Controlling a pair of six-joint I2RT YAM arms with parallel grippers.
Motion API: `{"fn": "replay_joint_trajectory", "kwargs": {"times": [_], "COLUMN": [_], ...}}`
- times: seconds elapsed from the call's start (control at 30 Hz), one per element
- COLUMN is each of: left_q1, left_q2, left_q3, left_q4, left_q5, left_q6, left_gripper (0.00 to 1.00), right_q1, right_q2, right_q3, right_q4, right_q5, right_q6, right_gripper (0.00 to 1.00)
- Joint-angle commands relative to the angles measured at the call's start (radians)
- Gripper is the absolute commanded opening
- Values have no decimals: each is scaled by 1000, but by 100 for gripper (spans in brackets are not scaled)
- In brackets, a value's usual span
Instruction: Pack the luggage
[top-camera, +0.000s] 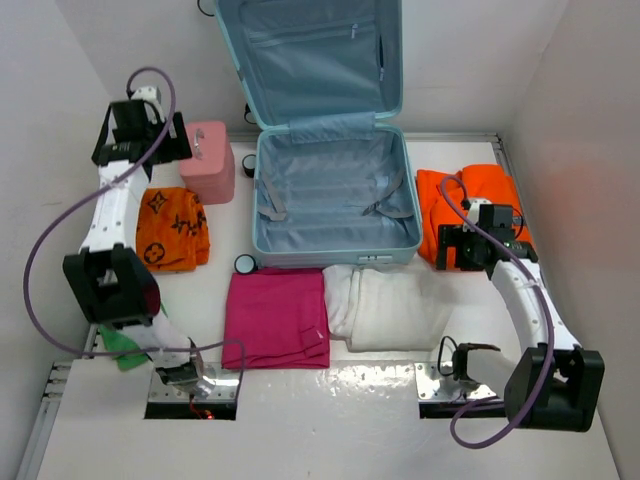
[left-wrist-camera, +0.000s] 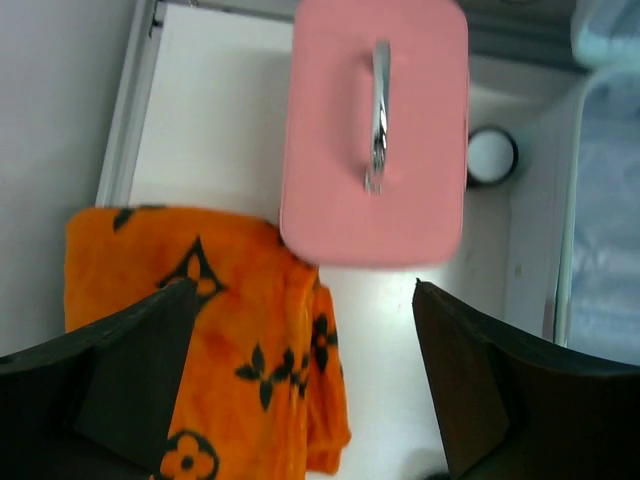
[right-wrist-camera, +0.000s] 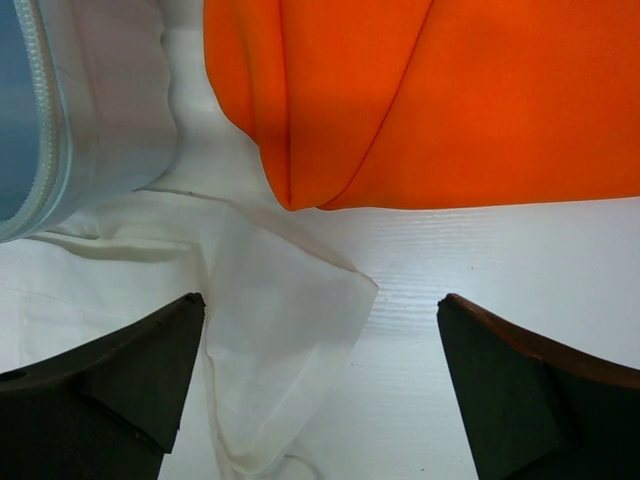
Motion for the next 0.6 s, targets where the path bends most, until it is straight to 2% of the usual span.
{"fn": "replay_joint_trajectory", "kwargs": {"times": [0.0, 0.17, 0.3, 0.57], "left_q1": [-8, 1, 1, -19], "left_q2": [103, 335, 449, 590], "left_q3": [197, 430, 530, 610], "left_q4": [21, 21, 21, 30], "left_q5": [-48, -28, 24, 33], "left_q6": [-60, -95, -118, -140], "left_gripper": [90, 90, 88, 84], "right_q1": [-5, -7, -13, -19], "right_q2": [-3, 30, 53, 122], "right_q3": [24, 37, 42, 59], "right_q4": [22, 19, 16, 9], "right_q5": [-36, -50, -46, -52], "right_q6": [27, 32, 30, 32], "right_gripper": [99, 99, 99, 99]}}
